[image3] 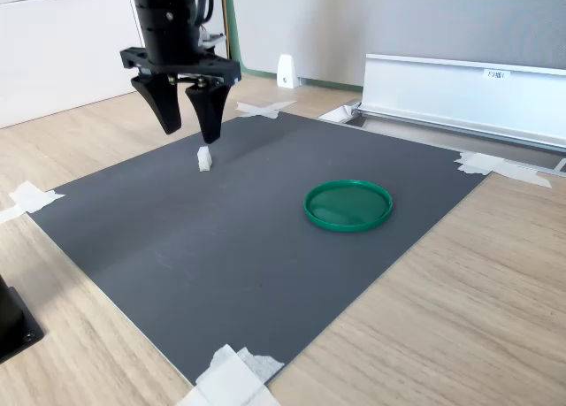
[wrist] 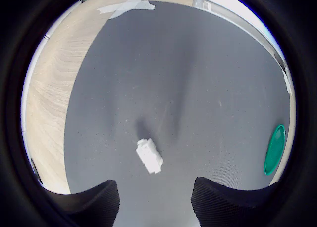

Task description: Grasp a white terminal and put it on the green lid.

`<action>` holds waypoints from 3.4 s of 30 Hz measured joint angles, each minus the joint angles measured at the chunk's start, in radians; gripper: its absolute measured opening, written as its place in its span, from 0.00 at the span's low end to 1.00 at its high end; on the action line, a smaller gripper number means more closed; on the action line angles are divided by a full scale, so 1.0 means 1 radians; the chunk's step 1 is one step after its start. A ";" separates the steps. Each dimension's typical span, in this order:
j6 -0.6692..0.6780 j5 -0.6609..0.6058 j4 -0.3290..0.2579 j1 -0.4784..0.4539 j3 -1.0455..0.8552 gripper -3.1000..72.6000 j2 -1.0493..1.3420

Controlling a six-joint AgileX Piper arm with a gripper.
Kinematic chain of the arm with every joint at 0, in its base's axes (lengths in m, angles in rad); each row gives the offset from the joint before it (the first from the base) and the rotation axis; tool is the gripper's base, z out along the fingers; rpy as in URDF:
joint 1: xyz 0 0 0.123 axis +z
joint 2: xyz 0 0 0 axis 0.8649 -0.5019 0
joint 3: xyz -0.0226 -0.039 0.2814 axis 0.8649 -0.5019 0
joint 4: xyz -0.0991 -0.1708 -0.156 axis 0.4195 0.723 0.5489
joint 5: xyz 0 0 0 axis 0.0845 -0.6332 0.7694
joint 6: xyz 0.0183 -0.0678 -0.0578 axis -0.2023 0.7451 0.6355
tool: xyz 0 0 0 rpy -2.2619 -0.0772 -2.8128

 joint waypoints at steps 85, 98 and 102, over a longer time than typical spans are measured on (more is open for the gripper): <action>0.439 0.001 0.069 -0.604 0.158 0.16 -0.219; 0.488 0.039 0.060 -0.604 0.163 0.30 -0.228; 0.509 0.042 0.056 -0.604 0.163 0.54 -0.228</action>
